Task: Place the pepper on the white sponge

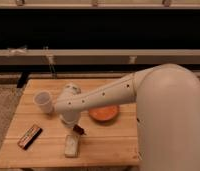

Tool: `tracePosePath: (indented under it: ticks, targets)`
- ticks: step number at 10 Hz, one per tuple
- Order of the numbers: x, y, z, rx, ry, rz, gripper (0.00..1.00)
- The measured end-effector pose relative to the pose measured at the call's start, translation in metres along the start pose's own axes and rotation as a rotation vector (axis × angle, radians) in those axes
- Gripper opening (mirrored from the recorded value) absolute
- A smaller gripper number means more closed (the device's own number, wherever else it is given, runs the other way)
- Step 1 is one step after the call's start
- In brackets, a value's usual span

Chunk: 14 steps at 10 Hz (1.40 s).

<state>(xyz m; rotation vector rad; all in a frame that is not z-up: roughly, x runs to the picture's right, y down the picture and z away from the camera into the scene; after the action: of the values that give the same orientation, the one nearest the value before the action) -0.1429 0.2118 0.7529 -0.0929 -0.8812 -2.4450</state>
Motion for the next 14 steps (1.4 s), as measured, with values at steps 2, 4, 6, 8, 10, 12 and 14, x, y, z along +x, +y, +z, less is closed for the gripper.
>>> tracePosePath:
  ticks: [2, 4, 6, 8, 10, 12, 14]
  targets:
    - [-0.01, -0.023, -0.004, 0.003, 0.01, -0.03, 0.0]
    - [-0.02, -0.039, -0.007, 0.005, 0.015, -0.051, 0.0]
    - [-0.023, -0.055, -0.007, 0.011, 0.018, -0.071, 0.01]
    - [-0.024, -0.058, -0.003, 0.021, 0.018, -0.073, 0.18]
    - [-0.019, -0.059, 0.006, 0.029, 0.009, -0.081, 0.38]
    - [-0.014, -0.056, 0.015, 0.033, -0.003, -0.082, 0.56]
    - [-0.01, -0.055, 0.02, 0.04, -0.009, -0.085, 0.76]
